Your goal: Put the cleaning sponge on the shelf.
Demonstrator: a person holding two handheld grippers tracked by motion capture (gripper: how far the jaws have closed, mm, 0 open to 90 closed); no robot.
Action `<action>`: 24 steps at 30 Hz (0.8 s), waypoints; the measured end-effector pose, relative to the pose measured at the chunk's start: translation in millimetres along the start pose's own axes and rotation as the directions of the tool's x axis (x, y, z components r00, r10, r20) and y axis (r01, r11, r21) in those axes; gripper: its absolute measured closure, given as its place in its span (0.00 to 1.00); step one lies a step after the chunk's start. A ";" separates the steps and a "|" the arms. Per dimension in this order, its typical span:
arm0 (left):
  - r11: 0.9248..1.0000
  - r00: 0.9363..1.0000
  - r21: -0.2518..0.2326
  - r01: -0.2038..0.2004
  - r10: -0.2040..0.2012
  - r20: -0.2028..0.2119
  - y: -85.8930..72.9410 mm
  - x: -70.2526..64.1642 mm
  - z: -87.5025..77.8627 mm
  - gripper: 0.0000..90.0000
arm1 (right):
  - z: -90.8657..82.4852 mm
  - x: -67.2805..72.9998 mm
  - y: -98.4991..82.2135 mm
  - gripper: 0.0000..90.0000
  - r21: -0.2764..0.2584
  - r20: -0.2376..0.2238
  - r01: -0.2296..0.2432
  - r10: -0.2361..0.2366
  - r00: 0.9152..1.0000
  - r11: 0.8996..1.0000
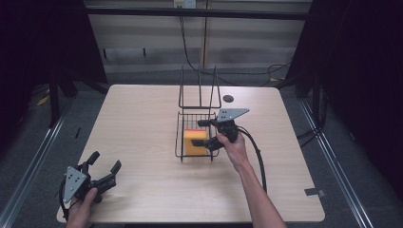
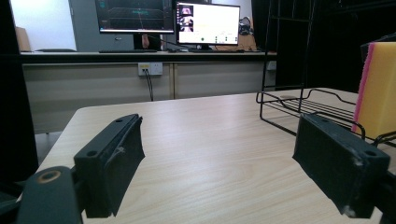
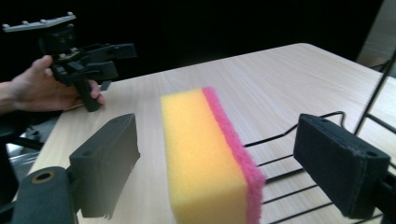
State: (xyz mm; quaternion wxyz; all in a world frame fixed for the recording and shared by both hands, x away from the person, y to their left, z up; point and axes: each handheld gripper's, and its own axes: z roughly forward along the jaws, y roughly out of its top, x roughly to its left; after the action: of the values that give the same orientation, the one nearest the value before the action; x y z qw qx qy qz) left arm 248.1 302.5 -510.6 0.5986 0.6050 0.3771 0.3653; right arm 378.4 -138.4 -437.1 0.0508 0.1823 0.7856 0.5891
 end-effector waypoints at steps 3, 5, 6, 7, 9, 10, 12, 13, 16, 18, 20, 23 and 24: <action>1.000 1.000 0.000 0.000 0.000 0.000 0.0 0.0 0.0 0.17 | -2.5 1.3 1.3 0.14 0.001 0.014 0.002 -0.002 1.000 1.000; 1.000 1.000 0.000 -0.001 0.001 -0.001 0.0 0.0 0.0 0.17 | -4.0 1.9 1.6 0.14 -0.005 0.023 0.001 -0.001 1.000 1.000; 1.000 1.000 0.000 -0.001 0.001 -0.001 0.0 0.0 0.0 0.17 | -4.0 1.9 1.6 0.14 -0.005 0.023 0.001 -0.001 1.000 1.000; 1.000 1.000 0.000 0.000 0.000 0.000 0.0 0.0 0.0 0.17 | -5.8 2.5 2.0 0.14 0.000 0.026 0.001 -0.001 1.000 1.000; 1.000 1.000 0.000 0.000 0.000 0.000 0.0 0.0 0.0 0.17 | -5.9 3.7 2.8 0.14 0.004 0.020 0.004 -0.004 1.000 1.000; 1.000 1.000 0.000 0.000 0.000 0.000 0.0 0.0 0.0 0.17 | -6.2 4.3 3.3 0.14 0.008 0.019 0.007 -0.007 1.000 1.000; 1.000 1.000 0.000 0.000 0.000 -0.001 0.0 0.0 0.0 0.17 | -7.6 5.5 4.3 0.14 0.005 0.026 0.009 -0.009 1.000 1.000; 1.000 1.000 0.000 0.000 0.000 -0.001 0.0 0.0 0.0 0.17 | -8.3 5.9 4.7 0.14 0.007 0.032 0.009 -0.010 0.999 1.000; 1.000 1.000 0.001 0.000 0.000 0.000 0.0 0.0 0.0 0.17 | -10.8 7.1 5.9 0.15 0.005 0.040 0.006 -0.006 0.999 1.000; 1.000 1.000 0.001 0.000 0.000 0.000 0.0 0.0 0.0 0.17 | -13.7 9.3 7.4 0.14 0.008 0.051 0.004 -0.005 0.999 1.000; 1.000 1.000 0.000 0.000 0.000 0.000 0.0 0.0 0.0 0.17 | -15.0 10.4 8.2 0.15 0.006 0.053 0.010 -0.010 0.999 1.000; 1.000 1.000 0.000 0.000 0.000 -0.001 0.0 0.0 0.1 0.17 | -20.1 13.2 9.9 0.15 0.006 0.064 0.012 -0.012 0.998 1.000; 1.000 1.000 0.000 0.000 0.000 -0.001 0.0 0.0 0.1 0.17 | -20.1 13.2 9.9 0.15 0.006 0.064 0.012 -0.012 0.998 1.000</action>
State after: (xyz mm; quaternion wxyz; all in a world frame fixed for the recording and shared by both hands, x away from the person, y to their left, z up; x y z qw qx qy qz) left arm 248.1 302.4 -510.6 0.5984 0.6050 0.3774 0.3655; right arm 362.4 -149.7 -420.0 0.0790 0.1964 0.7861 0.5807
